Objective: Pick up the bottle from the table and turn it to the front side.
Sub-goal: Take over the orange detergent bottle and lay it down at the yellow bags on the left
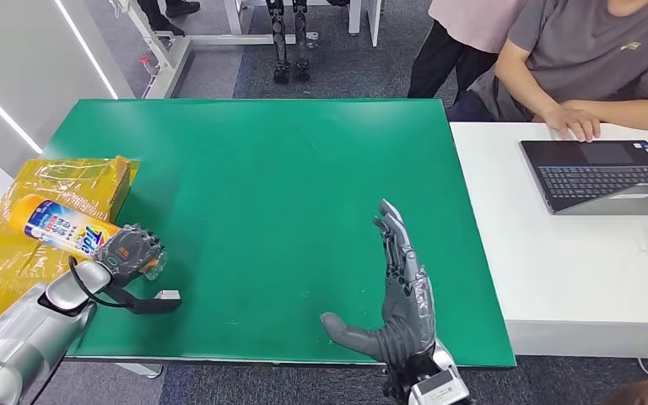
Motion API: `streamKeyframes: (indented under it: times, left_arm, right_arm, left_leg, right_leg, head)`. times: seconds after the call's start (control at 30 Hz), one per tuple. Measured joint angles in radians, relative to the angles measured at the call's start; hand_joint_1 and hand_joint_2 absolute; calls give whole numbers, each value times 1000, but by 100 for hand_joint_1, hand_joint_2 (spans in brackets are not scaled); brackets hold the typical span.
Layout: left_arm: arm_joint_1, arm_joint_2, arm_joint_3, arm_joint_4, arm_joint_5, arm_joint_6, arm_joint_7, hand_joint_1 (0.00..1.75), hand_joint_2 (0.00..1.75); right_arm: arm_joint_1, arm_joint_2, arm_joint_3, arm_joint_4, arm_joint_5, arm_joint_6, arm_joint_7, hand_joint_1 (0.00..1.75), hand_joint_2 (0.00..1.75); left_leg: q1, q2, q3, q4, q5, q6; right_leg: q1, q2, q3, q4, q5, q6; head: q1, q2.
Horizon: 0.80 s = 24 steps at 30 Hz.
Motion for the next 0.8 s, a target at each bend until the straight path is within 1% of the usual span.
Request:
streamKeyframes:
  times: [0.17,0.37,0.53,0.67,0.8]
  left_arm:
    - [-4,0,-28,-4,-1,-24,28,0,175]
    - [-18,0,-37,-4,3,-47,30,0,175]
    - [-26,-4,-38,-4,43,-70,30,0,175]
    - [-20,-2,-32,-8,77,-50,33,0,175]
    - [8,4,9,-45,137,14,46,0,175]
  right_arm:
    - [-2,0,-1,5,-3,1,0,0,175]
    - [-3,0,-2,6,-4,0,0,0,175]
    - [-3,0,-3,8,-1,3,0,0,175]
    - [-3,0,-5,10,1,3,0,0,175]
    - [1,0,-12,10,7,-2,0,0,175]
  left_leg:
    - [0,0,0,0,0,0]
    - [0,0,1,0,0,0]
    - [0,0,1,0,1,-1]
    - [0,0,0,0,1,-1]
    - [0,0,0,0,1,-1]
  right_leg:
    - [0,0,0,0,0,0]
    - [0,0,0,0,0,0]
    - [0,0,0,1,0,0]
    - [0,0,0,1,0,-1]
    - [0,0,0,1,0,-1]
  head:
    - [0,0]
    - [0,0]
    - [0,0]
    - [0,0]
    - [0,0]
